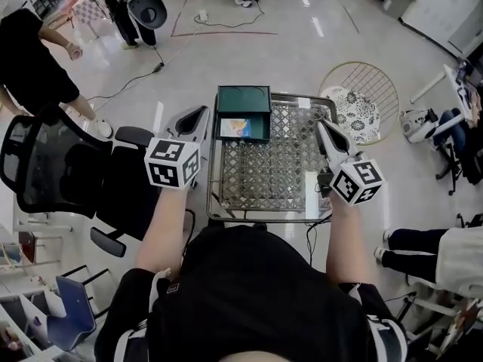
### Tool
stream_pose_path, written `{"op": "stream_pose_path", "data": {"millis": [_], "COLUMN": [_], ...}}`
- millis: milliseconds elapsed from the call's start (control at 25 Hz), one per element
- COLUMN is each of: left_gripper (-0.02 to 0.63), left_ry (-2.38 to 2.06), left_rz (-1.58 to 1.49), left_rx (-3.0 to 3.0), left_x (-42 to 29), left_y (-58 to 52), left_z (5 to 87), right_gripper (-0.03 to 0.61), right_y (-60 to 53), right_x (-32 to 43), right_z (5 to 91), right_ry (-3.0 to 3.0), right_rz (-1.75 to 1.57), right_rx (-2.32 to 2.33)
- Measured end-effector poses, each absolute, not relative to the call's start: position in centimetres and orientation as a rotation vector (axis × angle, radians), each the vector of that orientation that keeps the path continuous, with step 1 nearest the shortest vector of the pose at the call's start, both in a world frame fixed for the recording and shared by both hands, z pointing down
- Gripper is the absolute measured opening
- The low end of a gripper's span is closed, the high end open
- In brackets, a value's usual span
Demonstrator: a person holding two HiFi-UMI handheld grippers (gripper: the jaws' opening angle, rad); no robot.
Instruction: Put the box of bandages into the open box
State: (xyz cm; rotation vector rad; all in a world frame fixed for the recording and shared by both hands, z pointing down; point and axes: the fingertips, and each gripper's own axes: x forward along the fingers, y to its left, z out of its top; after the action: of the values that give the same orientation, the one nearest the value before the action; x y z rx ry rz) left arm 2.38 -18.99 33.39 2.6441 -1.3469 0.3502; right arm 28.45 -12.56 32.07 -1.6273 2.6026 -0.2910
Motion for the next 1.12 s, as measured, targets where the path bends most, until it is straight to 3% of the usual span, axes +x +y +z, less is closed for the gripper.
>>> {"op": "stream_pose_path", "data": {"millis": [320,1120], "left_gripper": [0.011,0.011], "left_ry": [-1.374,-1.347], "left_rz": [0.316,0.299], "left_rx": [2.67,2.687], "left_x": [0.1,-1.1], "left_y": [-18.9,-20.0], "left_z": [31.6,31.1], "right_gripper": [0.008,0.008], "right_y": [-11.5,-12.5], "right_x": [28.8,26.3], "right_z": [27.9,27.5], "right_ry": [2.483,2.488], "right_rz": [-0.095,-0.07], "right_rx": [-1.674,-1.71]}}
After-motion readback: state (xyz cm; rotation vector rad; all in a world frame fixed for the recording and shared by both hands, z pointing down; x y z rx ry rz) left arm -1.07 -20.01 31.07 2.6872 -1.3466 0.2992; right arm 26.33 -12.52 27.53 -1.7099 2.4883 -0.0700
